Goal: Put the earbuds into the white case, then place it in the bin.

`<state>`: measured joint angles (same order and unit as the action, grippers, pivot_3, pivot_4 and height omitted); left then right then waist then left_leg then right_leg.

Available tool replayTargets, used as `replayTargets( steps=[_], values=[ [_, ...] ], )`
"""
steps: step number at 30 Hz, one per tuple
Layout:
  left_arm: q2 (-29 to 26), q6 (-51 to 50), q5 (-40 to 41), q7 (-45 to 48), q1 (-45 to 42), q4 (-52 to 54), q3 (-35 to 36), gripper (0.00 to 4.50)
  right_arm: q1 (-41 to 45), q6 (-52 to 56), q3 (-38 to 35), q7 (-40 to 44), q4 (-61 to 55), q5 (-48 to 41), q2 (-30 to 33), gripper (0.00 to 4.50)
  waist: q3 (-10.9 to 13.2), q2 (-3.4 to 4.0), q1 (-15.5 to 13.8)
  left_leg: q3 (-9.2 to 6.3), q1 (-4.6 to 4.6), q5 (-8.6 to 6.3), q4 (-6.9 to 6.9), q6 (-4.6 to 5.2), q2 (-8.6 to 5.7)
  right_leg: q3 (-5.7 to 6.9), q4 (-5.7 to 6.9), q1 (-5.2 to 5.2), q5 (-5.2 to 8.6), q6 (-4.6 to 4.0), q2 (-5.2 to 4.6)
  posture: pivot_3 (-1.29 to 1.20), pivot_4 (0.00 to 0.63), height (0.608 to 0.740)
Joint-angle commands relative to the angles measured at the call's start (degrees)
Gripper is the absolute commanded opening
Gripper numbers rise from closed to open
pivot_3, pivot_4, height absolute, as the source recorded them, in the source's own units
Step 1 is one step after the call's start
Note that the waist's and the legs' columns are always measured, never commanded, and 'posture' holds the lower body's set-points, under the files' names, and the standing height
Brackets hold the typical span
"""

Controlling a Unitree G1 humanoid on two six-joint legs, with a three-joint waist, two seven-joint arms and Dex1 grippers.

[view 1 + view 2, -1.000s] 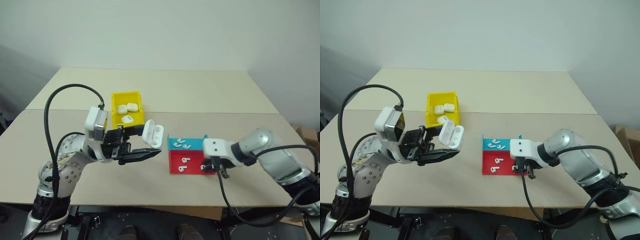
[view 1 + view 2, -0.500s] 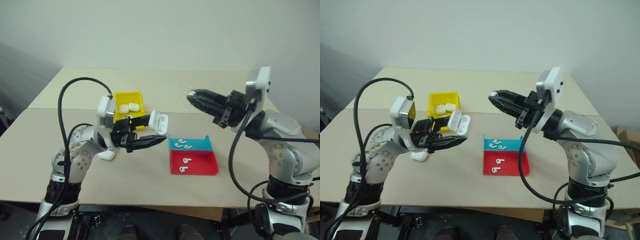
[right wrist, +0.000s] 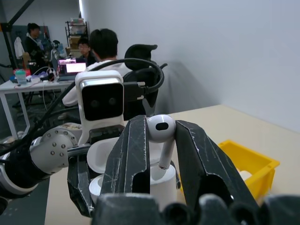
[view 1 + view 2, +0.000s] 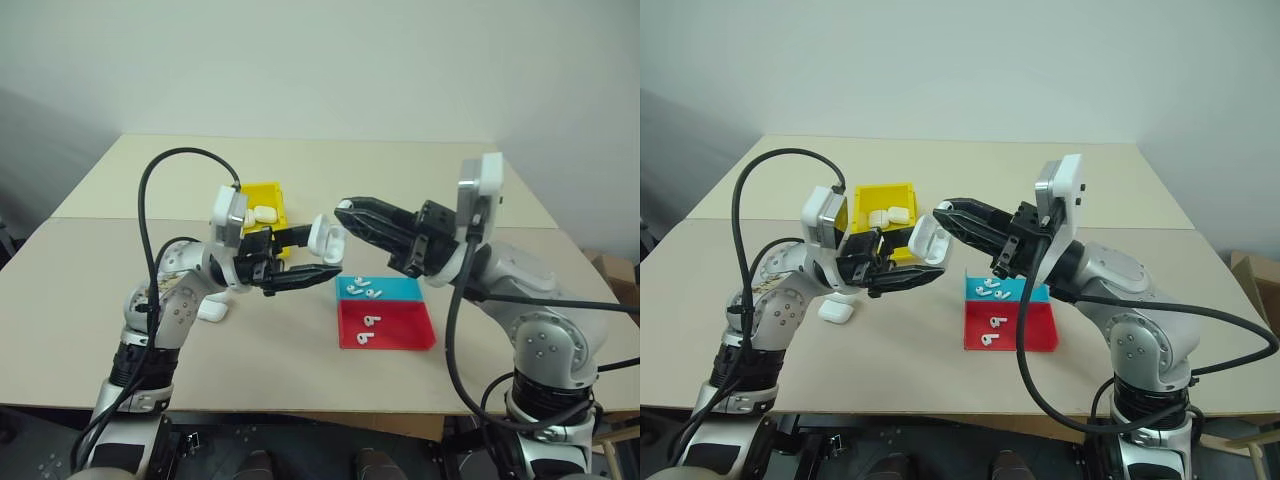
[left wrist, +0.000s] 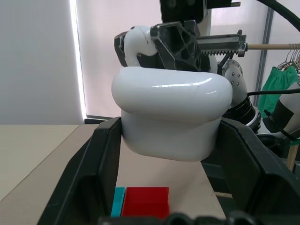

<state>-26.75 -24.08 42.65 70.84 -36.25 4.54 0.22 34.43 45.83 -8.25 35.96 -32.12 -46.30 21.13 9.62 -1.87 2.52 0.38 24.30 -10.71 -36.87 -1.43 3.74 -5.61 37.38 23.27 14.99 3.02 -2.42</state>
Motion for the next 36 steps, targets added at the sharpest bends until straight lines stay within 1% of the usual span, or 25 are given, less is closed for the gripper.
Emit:
replayTargets(
  steps=[1, 14, 18, 19, 20, 23, 25, 29, 32, 34, 36],
  values=[
    [-0.2, 1.0, 0.1, 0.4, -1.4, 1.1, 1.1, 2.77, -0.4, -2.6, 1.7, 0.0, -1.4, 0.5, 0.9, 0.63, 0.0, 0.0, 0.0, -0.01, 0.0, 0.0, 0.0, 0.0, 0.0, 0.01, 0.0, 0.0, 0.0, 0.0, 0.0, 0.0, 0.15, 0.74],
    [0.0, 1.2, 0.0, 0.5, -1.2, 1.6, 1.6, 2.77, -0.8, -6.1, 5.2, -0.3, 0.8, 4.3, 2.8, 0.63, 0.0, 0.0, 0.0, -0.04, 0.03, 0.0, 0.01, 0.0, 0.0, 0.04, -0.07, 0.0, 0.0, 0.0, 0.0, 0.0, 0.15, 0.74],
    [0.1, 1.4, -0.1, 0.3, -1.2, 1.6, 1.6, 2.77, -1.6, -7.2, 6.1, 1.6, 0.6, 5.0, 4.5, 0.63, 0.0, 0.0, -0.1, -0.04, 0.05, 0.0, 0.01, 0.0, 0.0, 0.05, -0.1, 0.0, 0.0, 0.0, 0.0, 0.0, 0.15, 0.74],
    [0.1, 1.5, -0.2, 0.3, -1.1, 1.5, 1.7, 2.77, -1.8, -7.2, 6.2, 2.1, 0.6, 4.8, 4.9, 1.37, 0.0, 0.0, -0.1, -0.04, 0.05, 0.0, 0.02, 0.0, 0.0, 0.05, -0.11, 0.0, 0.0, 0.0, 0.0, 0.0, 0.15, 0.74],
    [0.2, 1.7, -0.4, 0.2, -1.2, 1.3, 1.7, 2.77, -1.9, -7.3, 6.3, 2.8, 0.5, 4.6, 5.5, 1.6, 0.0, 0.0, -0.1, -0.04, 0.05, 0.0, 0.02, 0.0, 0.0, 0.05, -0.11, -0.01, 0.0, 0.0, 0.0, 0.0, 0.15, 0.74],
    [0.3, 2.1, -0.8, 0.0, -1.3, 0.9, 1.8, 2.77, -2.1, -7.8, 6.6, 4.7, 0.2, 4.4, 7.3, 2.73, 0.0, 0.0, -0.1, -0.05, 0.06, 0.0, 0.02, 0.0, 0.0, 0.06, -0.14, -0.02, 0.0, 0.0, 0.0, 0.0, 0.15, 0.74],
    [0.5, 2.1, -0.9, -0.2, -1.4, 0.9, 2.0, 2.77, -1.3, -7.7, 6.1, 4.9, 0.1, 3.8, 7.9, 3.38, 0.0, 0.0, 0.0, -0.05, 0.06, 0.0, 0.02, 0.0, 0.0, 0.06, -0.14, -0.02, 0.0, 0.0, 0.0, 0.0, 0.15, 0.74],
    [0.8, 1.9, -0.9, -0.6, -1.0, 1.3, 2.3, 2.77, 1.3, -7.9, 3.6, 4.1, 1.5, 2.7, 8.2, 3.38, 0.0, 0.0, 0.0, -0.05, 0.05, 0.0, 0.03, 0.0, 0.01, 0.06, -0.14, -0.01, 0.0, 0.0, 0.01, 0.0, 0.15, 0.74],
    [0.2, 1.6, -1.0, -0.9, -0.6, 2.0, 2.8, 2.77, 3.9, -8.4, 0.9, 4.5, 4.7, 2.7, 9.5, 3.38, 0.0, 0.0, -0.1, -0.06, 0.05, 0.0, 0.03, 0.0, 0.0, 0.06, -0.15, -0.03, 0.0, -0.01, 0.0, 0.0, 0.15, 0.74],
    [-0.8, 1.2, -0.8, -0.8, -0.2, 2.5, 3.4, 2.77, 5.2, -9.4, 0.2, 6.9, 8.4, 4.4, 12.3, 3.38, 0.0, 0.0, -0.2, -0.06, 0.05, 0.0, 0.03, 0.0, 0.0, 0.07, -0.18, -0.04, -0.01, -0.01, 0.0, 0.0, 0.15, 0.74],
    [-2.2, 0.7, -0.2, -0.3, 0.5, 3.3, 4.3, 2.77, 6.7, -11.7, 2.9, 12.1, 14.3, 9.6, 17.7, 3.38, 0.0, 0.01, -0.2, -0.06, 0.06, 0.0, 0.03, 0.0, 0.0, 0.09, -0.22, -0.05, -0.01, -0.01, -0.01, 0.0, 0.15, 0.74]
  ],
)
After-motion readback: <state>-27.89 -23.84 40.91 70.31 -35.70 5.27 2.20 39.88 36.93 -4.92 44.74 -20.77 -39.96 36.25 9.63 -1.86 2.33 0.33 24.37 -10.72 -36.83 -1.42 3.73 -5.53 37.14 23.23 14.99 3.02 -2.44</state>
